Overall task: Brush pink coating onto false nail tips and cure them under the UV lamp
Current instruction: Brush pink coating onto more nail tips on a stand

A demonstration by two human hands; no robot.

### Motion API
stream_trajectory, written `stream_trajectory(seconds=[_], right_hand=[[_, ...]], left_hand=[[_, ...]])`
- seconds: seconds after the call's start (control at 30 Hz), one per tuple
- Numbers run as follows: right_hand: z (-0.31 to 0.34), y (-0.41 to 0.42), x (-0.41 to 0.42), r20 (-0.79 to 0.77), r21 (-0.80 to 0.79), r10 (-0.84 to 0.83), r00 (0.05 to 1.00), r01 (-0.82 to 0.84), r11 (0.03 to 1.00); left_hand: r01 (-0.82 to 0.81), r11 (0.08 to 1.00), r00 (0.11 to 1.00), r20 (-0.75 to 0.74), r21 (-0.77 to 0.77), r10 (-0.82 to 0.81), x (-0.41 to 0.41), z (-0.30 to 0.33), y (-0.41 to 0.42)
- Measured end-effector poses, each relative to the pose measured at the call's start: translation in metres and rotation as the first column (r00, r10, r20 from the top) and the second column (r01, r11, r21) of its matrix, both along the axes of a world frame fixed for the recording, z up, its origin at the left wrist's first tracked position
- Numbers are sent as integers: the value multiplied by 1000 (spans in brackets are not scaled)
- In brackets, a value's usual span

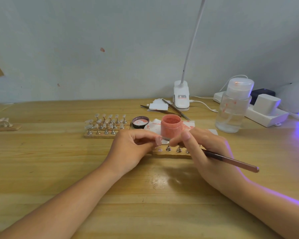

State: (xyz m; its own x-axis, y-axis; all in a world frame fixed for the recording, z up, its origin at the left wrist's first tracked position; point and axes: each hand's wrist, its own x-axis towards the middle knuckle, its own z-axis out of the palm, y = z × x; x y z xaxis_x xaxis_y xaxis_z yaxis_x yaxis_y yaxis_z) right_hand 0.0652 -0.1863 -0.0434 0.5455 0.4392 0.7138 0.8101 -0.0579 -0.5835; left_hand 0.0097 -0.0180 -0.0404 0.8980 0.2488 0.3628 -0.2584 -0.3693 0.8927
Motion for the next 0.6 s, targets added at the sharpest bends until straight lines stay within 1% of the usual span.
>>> stream_trajectory(seconds=[0.1,0.2,0.27,0.4,0.53,0.6], right_hand=[[-2,-1,-1,-55,0,33,998,-33,999],[0,-3,-1,-67,83,27,997,-22,996],[2,-3,-1,-71,106,23,997,-15,994],[2,-4,-1,-71,61,0,997,5,998],[3,-2,-2,-28,-3,-25,999,25,1000],[3,-1,-3,0,-30,-9,1000,9,1000]], left_hand=[[-20,1000,1000,-4,-5,20,0,0,0],[-47,999,999,15,22,47,-1,1,-2],[-68,997,998,18,28,67,-1,2,-3],[-77,997,997,-2,24,77,-2,2,-3],[-98,995,995,-8,29,98,-3,2,-3],[-104,994,994,-14,29,105,-2,1,-3]])
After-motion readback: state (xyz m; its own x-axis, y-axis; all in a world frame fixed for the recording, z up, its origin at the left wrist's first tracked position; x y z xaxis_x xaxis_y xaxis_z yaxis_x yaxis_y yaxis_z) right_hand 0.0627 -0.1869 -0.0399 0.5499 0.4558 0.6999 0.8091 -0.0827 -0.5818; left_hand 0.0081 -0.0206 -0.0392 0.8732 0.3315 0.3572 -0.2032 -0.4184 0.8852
